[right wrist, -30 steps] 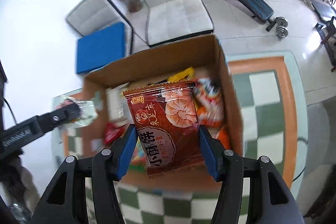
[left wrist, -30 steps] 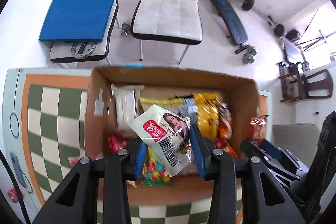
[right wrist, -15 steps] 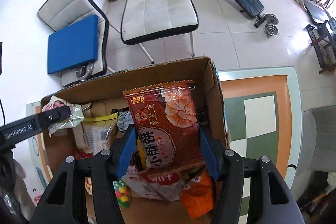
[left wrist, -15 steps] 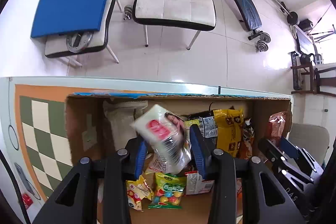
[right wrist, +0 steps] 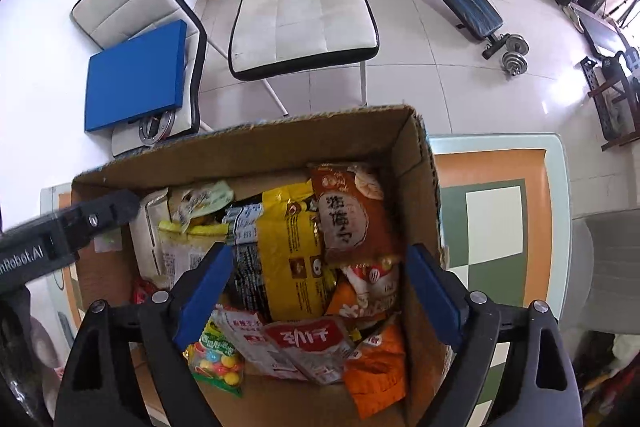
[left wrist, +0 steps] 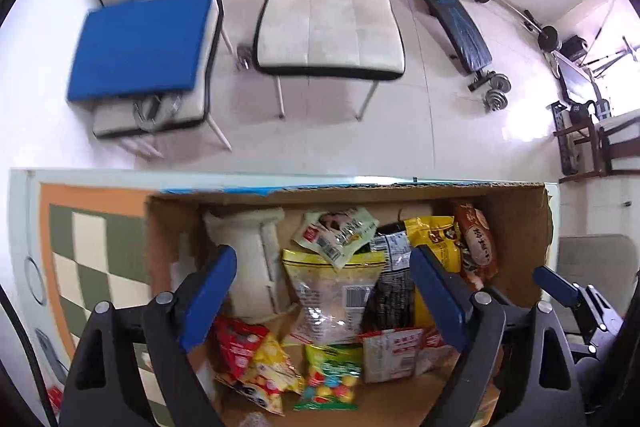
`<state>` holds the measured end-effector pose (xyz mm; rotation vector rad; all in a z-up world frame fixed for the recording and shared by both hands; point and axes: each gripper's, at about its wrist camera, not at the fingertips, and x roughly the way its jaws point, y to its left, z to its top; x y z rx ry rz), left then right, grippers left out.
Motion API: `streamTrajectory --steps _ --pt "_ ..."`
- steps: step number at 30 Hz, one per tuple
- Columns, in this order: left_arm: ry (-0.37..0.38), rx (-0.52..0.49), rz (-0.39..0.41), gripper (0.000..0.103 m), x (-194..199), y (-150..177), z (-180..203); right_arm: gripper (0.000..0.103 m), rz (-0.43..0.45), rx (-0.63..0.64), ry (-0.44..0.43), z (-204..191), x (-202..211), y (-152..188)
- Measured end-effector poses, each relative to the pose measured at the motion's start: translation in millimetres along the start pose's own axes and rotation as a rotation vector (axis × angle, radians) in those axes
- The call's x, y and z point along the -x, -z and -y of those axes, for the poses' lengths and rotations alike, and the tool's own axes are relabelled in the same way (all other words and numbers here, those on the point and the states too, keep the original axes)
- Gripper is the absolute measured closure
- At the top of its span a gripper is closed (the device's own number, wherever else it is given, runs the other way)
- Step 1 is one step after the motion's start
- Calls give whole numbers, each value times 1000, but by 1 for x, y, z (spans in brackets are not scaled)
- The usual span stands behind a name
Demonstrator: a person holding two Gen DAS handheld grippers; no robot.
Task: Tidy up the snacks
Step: 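Lower the left tool onto the white oat-cookie packet and grasp it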
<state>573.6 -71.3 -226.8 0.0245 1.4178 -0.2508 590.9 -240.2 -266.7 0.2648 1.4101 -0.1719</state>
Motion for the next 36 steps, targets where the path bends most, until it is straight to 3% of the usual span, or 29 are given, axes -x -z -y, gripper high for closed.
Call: streamTrajectory --steps 17,30,36 --pt "-14 -52 174 14 77 107 -8 12 140 97 15 -37 72 104" --pt "35 39 251 14 126 171 -30 12 218 76 0 -47 125 164" --pt "31 133 263 14 136 190 -68 11 206 8 -59 -46 131 179"
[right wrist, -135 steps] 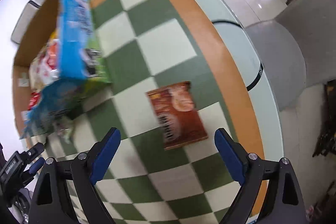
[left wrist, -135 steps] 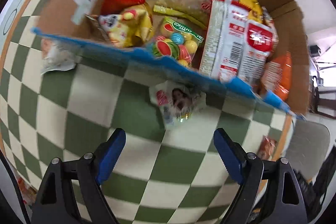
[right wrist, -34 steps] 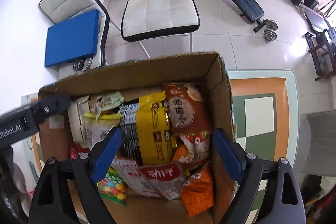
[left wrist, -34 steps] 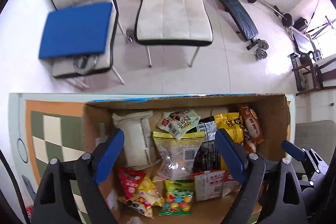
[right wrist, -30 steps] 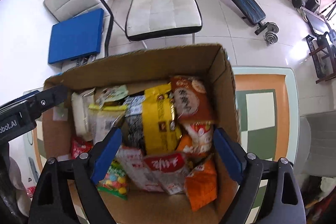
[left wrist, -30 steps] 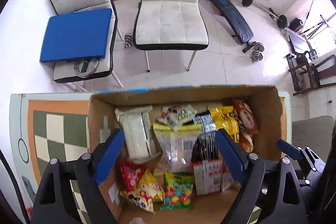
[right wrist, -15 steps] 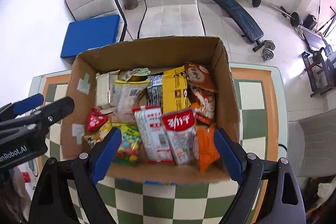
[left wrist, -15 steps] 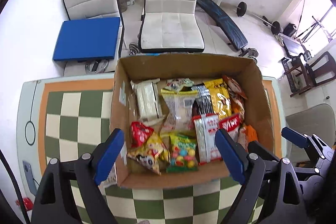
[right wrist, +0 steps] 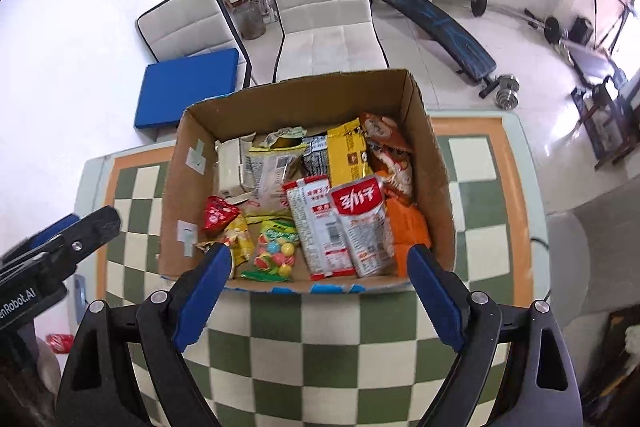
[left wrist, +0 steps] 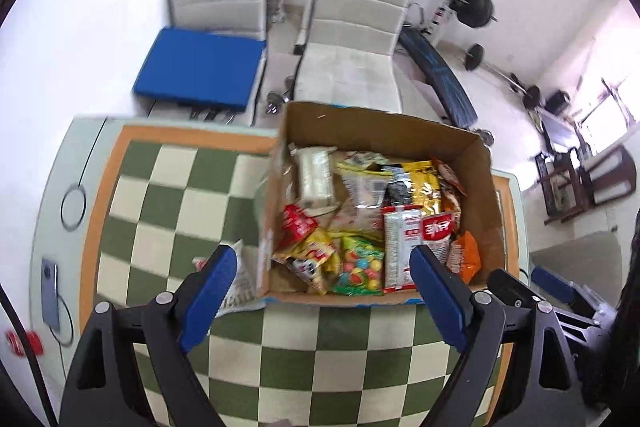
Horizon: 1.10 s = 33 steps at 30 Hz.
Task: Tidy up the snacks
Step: 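Lower the left tool onto the white oat-cookie packet and grasp it, then lift the oat-cookie packet with the left tool and carry it over the box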
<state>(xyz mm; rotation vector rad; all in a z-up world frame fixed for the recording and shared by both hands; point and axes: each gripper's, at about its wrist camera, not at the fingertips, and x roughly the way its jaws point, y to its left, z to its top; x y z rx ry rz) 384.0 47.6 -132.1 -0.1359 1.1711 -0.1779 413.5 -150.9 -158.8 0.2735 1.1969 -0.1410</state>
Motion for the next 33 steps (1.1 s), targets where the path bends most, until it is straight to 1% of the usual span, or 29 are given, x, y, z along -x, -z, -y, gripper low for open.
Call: streamTrajectory --steps 2,4,5,7,8,9,11,12,16,20,22,25,28,31,33 --pt "2 67 -35 14 -7 2 -25 11 -26 -32 -9 1 -8 5" --pt "-9 124 -78 14 -19 4 -49 11 -59 -68 -37 1 -20 10" --pt "-16 170 -116 14 -31 5 -66 11 -77 -88 -49 0 -28 13" --pt "-1 258 -173 14 -50 10 -96 11 -107 -117 -67 -4 -44 17" --pt "3 327 -212 14 -66 13 -116 11 -119 -122 -74 -7 -50 19" --pt "15 372 -236 14 -79 16 -129 11 -131 -126 -77 -10 -56 20" --pt "21 439 -274 14 -101 23 -150 11 -149 -125 -79 -19 -69 22" --pt "18 454 -293 14 -111 27 -157 11 -157 -119 -74 -23 -74 22" --pt "-18 464 -357 14 -148 42 -167 11 -180 -104 -48 -35 -89 22" --pt "-7 471 -415 14 -184 48 -167 11 -180 -78 -4 -43 -96 16" --pt "0 465 -432 14 -196 48 -164 11 -180 -69 12 -45 -99 14" --pt "2 480 -436 14 -207 48 -167 11 -192 -63 32 -45 -105 12" --pt "-4 466 -456 14 -216 49 -166 11 -204 -53 52 -46 -111 13" --pt "-44 415 -471 14 -223 52 -161 11 -213 -49 69 -46 -117 15" --pt "-71 374 -458 14 -223 52 -157 11 -211 -40 82 -47 -120 17"
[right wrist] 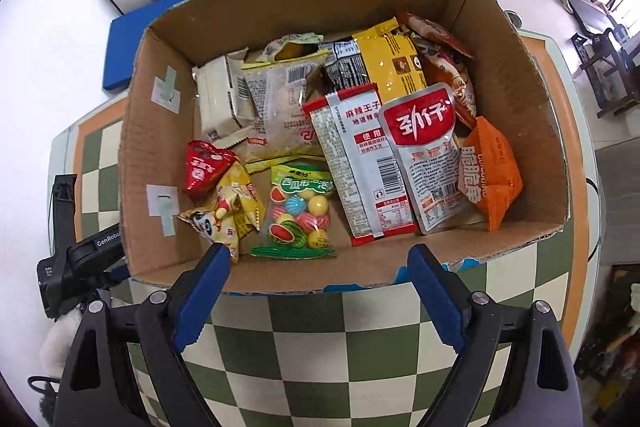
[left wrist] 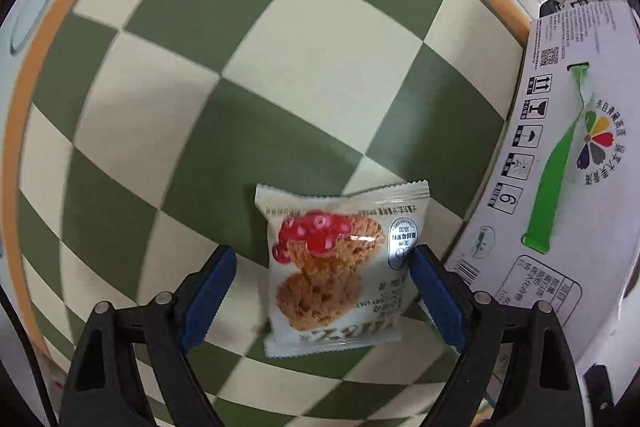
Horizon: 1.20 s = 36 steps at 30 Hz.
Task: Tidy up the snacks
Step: 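Lift the oat-cookie packet with the left tool and carry it over the box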
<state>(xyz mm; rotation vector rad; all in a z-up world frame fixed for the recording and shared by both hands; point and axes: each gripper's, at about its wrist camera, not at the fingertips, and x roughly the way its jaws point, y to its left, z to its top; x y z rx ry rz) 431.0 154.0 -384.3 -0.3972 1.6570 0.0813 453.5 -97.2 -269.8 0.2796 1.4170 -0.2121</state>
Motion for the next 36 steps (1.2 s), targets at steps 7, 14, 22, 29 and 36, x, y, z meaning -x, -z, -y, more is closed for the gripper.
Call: streamTrajectory --steps 7,14,22,29,36 --pt "-90 -135 63 16 -1 22 9 11 32 56 57 -13 -4 8" --pt "-89 -168 30 41 0 64 4 11 39 100 69 -23 -5 12" --pt "-52 -165 -51 32 -17 96 3 11 42 98 49 -23 -3 11" --pt "-23 -145 -90 32 -27 123 5 11 80 135 -2 -28 24 36" --pt "-140 -214 -66 31 -36 148 30 11 55 150 -35 -30 23 74"
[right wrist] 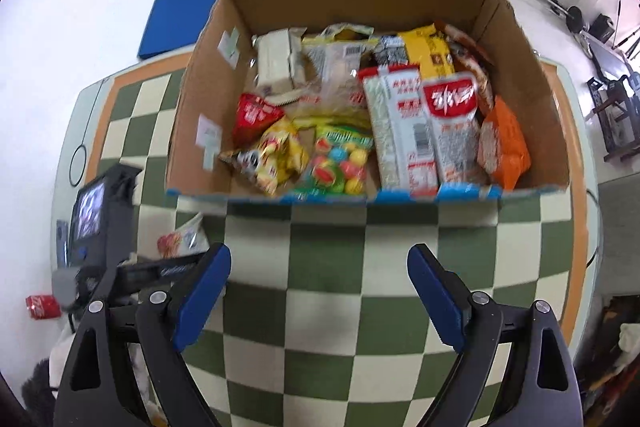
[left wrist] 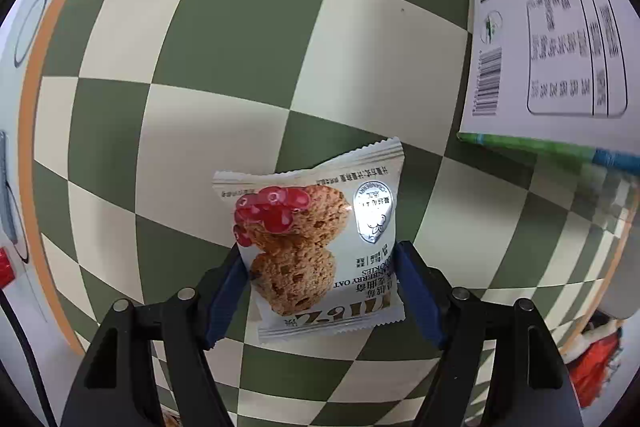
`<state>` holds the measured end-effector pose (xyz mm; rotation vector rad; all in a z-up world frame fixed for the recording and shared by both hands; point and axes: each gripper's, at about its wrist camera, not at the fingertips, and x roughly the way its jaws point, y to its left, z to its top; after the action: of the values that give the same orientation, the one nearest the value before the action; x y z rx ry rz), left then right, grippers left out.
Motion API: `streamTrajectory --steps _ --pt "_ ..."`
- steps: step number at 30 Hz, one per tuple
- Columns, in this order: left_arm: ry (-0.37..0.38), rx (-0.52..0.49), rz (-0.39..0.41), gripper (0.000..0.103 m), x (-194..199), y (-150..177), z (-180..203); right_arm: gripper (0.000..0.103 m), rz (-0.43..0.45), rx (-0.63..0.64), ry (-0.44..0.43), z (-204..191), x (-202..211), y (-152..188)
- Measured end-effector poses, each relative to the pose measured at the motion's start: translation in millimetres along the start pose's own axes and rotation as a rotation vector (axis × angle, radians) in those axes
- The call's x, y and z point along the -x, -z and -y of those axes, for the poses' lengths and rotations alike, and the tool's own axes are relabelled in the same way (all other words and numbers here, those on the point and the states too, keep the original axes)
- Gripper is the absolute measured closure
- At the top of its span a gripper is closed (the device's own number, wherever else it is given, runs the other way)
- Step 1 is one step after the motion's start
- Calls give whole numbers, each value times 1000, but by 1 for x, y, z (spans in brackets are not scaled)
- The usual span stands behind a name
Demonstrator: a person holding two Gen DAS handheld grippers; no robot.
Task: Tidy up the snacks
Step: 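Lift the oat-cookie packet with the left tool and carry it over the box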
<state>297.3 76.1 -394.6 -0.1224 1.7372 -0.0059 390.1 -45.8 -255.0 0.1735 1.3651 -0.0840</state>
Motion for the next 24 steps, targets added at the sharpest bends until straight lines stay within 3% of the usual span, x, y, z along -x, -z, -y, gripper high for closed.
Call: streamTrajectory --steps 5,10,17,20,22,24 --pt "-29 -21 37 33 -2 18 19 11 -49 -5 -10 0 -16 16" --pt "-2 -26 64 33 9 42 30 11 -52 -21 -17 4 -19 17" --pt "85 -70 176 33 78 90 40 11 -26 -45 -38 14 -6 12" --pt "125 -93 230 33 118 76 48 11 -11 -60 -58 20 5 11" --pt "153 -107 260 33 153 32 43 11 2 -70 -67 25 14 10" --pt "187 -121 291 33 184 24 34 11 13 -87 -83 33 24 8"
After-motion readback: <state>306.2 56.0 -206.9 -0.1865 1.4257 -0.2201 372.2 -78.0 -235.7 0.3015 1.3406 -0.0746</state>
